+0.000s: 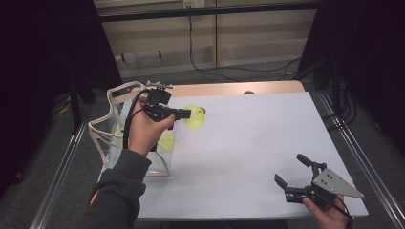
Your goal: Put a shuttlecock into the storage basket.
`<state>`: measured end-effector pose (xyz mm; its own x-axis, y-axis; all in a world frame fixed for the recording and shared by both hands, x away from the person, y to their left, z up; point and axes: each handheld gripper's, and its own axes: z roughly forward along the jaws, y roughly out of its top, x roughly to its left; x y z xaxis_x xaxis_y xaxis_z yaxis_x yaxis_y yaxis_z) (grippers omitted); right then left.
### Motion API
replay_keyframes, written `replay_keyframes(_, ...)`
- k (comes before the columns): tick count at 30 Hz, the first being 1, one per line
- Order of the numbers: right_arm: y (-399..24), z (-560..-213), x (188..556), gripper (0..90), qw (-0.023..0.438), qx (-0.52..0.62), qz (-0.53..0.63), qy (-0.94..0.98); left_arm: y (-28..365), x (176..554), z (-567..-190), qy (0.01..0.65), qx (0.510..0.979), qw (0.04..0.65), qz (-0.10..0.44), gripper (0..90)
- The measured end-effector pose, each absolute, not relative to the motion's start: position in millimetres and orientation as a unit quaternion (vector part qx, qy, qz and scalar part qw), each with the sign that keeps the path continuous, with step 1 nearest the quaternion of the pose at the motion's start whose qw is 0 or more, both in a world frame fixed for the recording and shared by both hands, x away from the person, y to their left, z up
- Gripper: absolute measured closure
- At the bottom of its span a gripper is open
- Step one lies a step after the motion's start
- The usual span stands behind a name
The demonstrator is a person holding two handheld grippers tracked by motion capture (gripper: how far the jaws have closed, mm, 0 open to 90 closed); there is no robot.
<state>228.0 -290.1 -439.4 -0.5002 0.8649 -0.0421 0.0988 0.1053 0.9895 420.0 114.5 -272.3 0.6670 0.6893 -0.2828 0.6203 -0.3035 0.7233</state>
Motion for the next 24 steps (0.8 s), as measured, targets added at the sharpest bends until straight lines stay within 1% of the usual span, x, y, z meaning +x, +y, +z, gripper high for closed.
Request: replay_keyframes(24, -290, -439, 228, 2.2, 0.342, 0.364, 0.561, 0.660, 133, 421, -258, 0.416, 0.800, 0.428, 0.055, 88.9)
